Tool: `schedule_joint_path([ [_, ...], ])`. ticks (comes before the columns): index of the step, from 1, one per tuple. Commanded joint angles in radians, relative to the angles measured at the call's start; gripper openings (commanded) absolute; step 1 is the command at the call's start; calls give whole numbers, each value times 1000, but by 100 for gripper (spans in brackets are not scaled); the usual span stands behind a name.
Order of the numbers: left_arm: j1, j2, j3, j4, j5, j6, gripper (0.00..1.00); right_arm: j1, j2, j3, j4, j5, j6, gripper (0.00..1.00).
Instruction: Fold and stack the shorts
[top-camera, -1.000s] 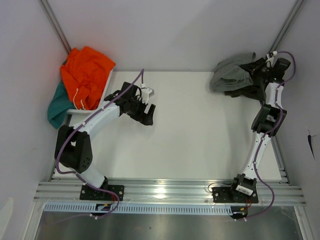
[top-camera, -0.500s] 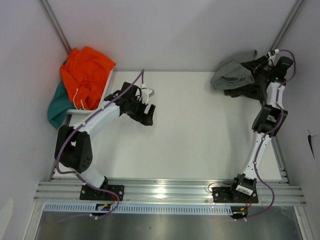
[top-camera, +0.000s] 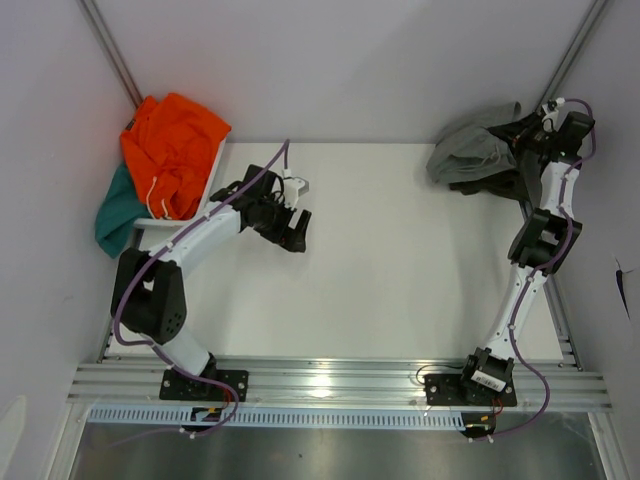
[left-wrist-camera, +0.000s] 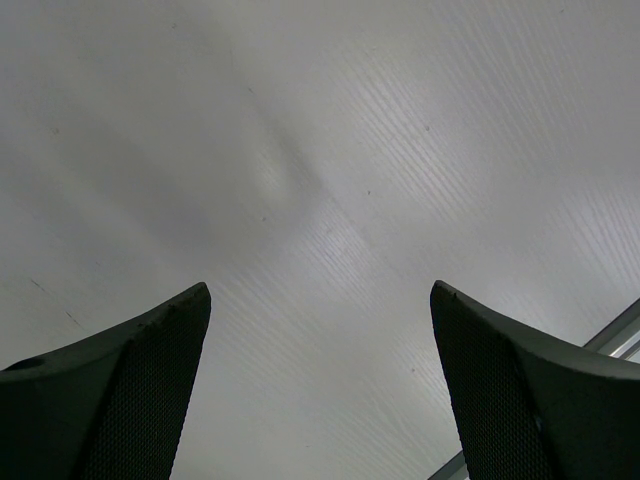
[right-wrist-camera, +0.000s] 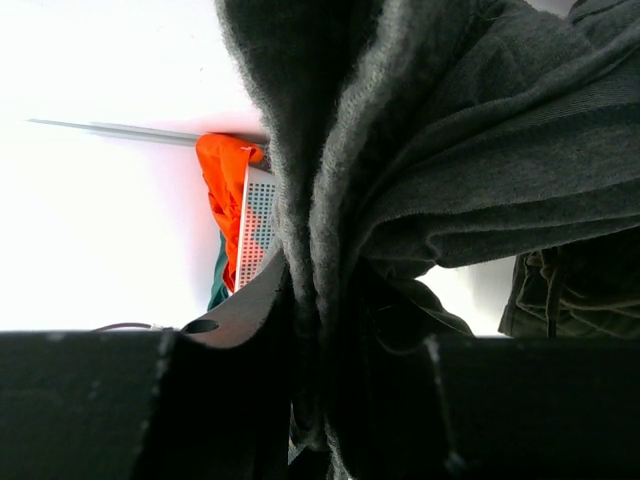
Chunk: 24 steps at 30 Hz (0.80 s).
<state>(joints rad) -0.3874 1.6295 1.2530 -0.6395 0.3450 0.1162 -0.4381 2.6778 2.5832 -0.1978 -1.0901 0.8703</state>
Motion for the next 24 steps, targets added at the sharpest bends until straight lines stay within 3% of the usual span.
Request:
schedule_joint_path([
  [1, 8, 3, 10, -2, 19, 27, 92, -154, -122, 57, 86, 102, 21, 0],
  [12, 9, 7, 3, 3, 25, 30, 92, -209, -82, 49, -29, 205, -70, 0],
  [24, 8, 38, 0, 3, 25, 31, 92, -206, -78, 51, -275, 530, -284, 0],
])
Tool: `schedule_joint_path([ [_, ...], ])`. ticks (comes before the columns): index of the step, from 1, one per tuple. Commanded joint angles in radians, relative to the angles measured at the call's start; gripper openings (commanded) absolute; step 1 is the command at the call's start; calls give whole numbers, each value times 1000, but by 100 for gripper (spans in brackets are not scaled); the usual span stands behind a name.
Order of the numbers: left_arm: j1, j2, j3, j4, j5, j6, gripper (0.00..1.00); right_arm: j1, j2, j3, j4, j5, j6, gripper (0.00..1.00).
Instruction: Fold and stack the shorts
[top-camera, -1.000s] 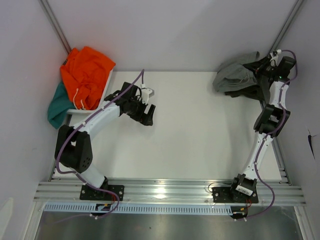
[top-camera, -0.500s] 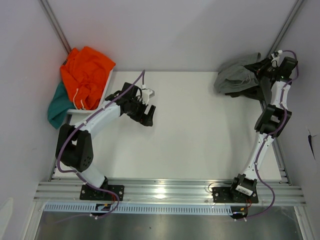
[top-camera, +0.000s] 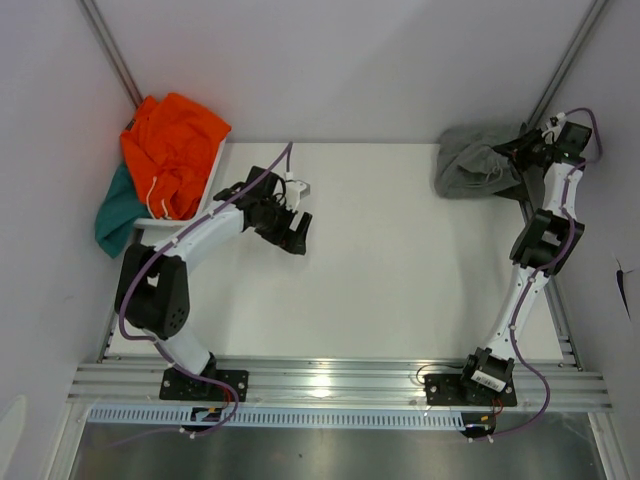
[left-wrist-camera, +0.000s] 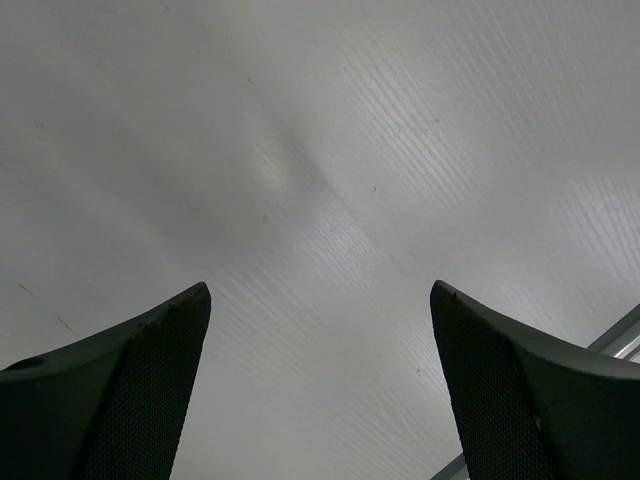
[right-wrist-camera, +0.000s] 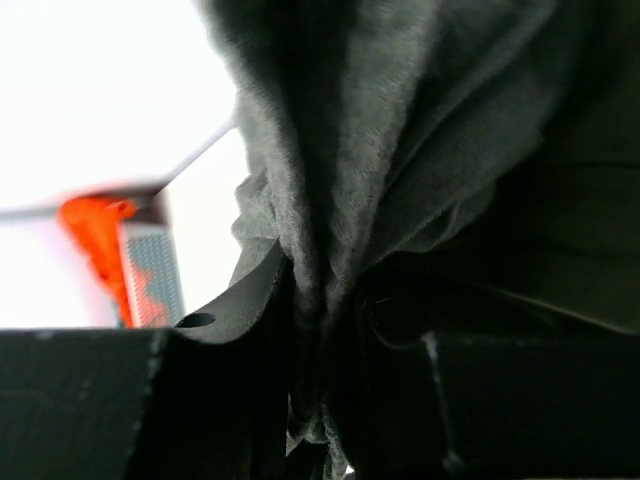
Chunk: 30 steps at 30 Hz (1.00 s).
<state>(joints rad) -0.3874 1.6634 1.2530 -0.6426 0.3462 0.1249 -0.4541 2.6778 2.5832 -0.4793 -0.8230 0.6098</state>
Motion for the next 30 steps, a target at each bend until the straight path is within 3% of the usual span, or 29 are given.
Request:
schedule_joint_path([
  [1, 8, 4, -1, 4, 27, 24, 92, -189, -78, 52, 1, 277, -27, 0],
  [9, 8, 7, -7, 9, 36, 25, 92, -164, -111, 60, -74, 413, -77, 0],
  [19, 10, -2, -21, 15, 56, 28, 92, -55, -190, 90, -90, 468, -123, 0],
  [30, 10, -19, -32, 21, 66, 32, 92, -12, -176, 91, 42, 507, -133, 0],
])
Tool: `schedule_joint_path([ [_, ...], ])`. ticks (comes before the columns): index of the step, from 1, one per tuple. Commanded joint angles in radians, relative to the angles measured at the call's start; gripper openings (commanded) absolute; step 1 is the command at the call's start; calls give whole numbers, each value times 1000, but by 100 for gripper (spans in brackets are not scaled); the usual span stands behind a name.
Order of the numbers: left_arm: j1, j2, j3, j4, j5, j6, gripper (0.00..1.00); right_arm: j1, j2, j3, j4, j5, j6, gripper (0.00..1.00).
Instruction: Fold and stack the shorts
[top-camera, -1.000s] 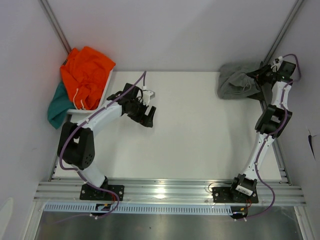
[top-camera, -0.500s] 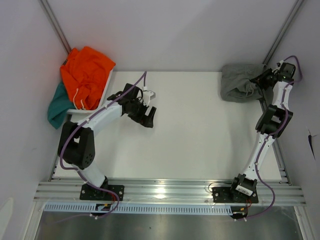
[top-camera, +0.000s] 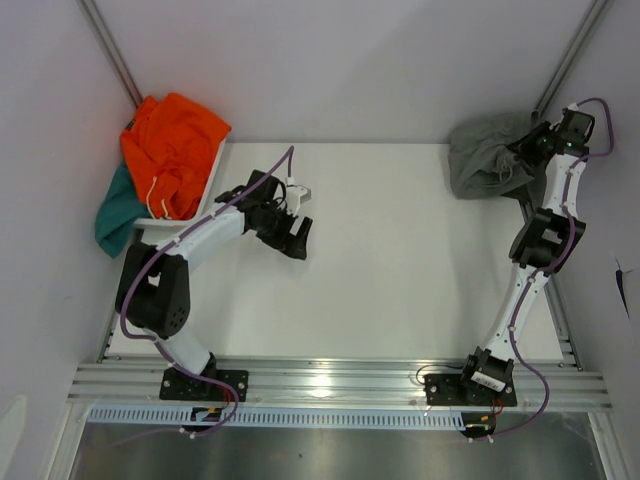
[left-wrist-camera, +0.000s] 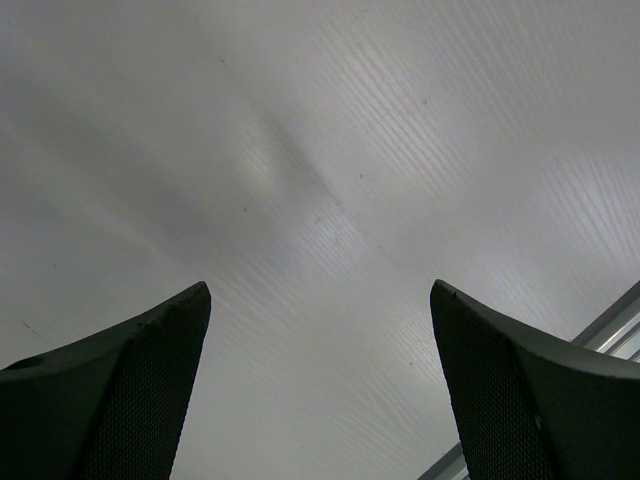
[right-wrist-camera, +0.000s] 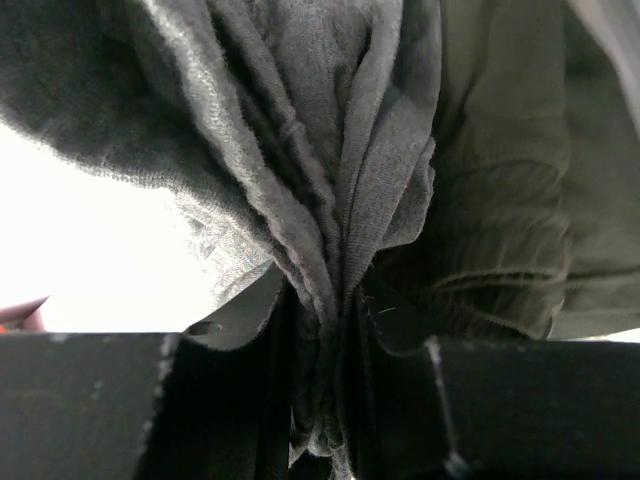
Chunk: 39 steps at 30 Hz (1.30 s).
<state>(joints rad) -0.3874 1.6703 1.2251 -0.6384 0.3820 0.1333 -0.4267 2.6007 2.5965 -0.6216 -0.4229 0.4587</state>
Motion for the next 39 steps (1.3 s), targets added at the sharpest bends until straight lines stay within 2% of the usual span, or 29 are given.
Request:
schedule_joint_path([
  [1, 9, -24, -3, 17, 31, 23, 92, -43, -91, 80, 192, 110, 23, 0],
  [13, 8, 17, 7, 11, 35, 29, 92, -37, 48, 47, 235, 191, -21, 0],
  [16, 10, 23, 8, 8, 37, 29, 92, -40, 70, 36, 209, 146, -20, 5],
  [19, 8, 32, 14, 3, 41, 29, 92, -40, 58, -44, 194, 110, -32, 16],
  [20, 8, 35, 16, 2, 44, 29, 92, -41, 44, -65, 194, 84, -34, 25],
  [22, 8, 36, 14, 0, 46, 31, 91, -43, 30, -124, 203, 69, -31, 33],
  [26, 8, 31, 7, 2, 51, 34, 92, -47, -8, -156, 224, 64, -22, 62],
  [32, 8, 25, 4, 2, 57, 34, 92, -50, -63, -118, 238, 82, -17, 77],
  [39, 8, 13, -1, -3, 61, 35, 92, -55, -158, -98, 237, 151, -55, 83],
])
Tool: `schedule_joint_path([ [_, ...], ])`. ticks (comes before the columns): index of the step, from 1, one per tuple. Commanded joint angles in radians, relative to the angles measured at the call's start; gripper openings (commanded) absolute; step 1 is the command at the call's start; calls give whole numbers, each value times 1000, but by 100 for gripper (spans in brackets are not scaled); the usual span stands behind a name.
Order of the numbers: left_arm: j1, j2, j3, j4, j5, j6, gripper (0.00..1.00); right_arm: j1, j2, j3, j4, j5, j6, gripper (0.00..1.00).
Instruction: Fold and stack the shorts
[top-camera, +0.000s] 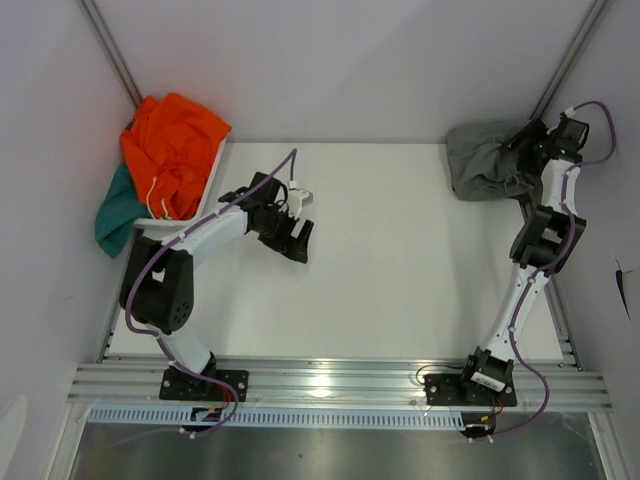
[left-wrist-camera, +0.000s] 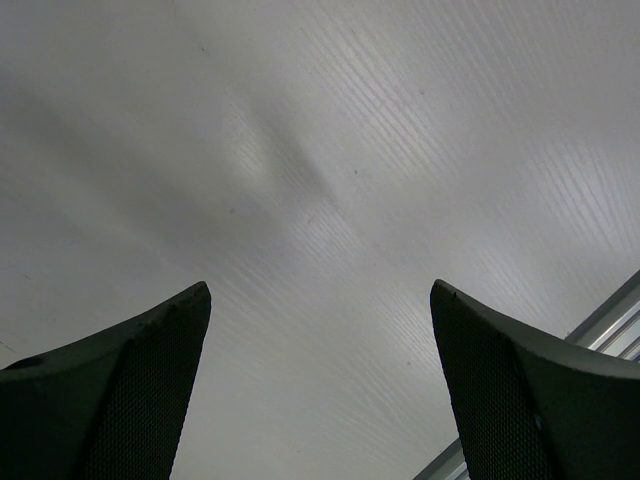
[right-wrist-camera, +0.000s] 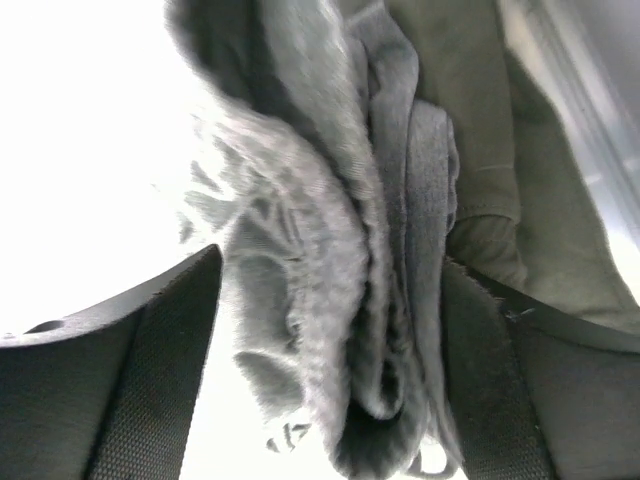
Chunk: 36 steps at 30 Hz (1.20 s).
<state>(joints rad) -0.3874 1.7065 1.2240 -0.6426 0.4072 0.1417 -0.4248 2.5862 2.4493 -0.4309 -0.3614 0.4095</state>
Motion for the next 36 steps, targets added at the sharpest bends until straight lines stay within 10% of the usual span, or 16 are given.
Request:
schedule_joint_path([
  [1, 8, -25, 18, 3, 36, 27, 92, -52, -170, 50, 43, 131, -23, 87],
  [9, 8, -28, -3, -2, 38, 29, 92, -45, -265, 13, -9, 210, -152, 86],
  [25, 10, -56, -8, 11, 41, 33, 92, 72, -305, -206, -29, 27, -167, 0],
  [36, 8, -64, -23, 17, 51, 38, 92, 100, -173, -150, -74, 228, -182, 0],
])
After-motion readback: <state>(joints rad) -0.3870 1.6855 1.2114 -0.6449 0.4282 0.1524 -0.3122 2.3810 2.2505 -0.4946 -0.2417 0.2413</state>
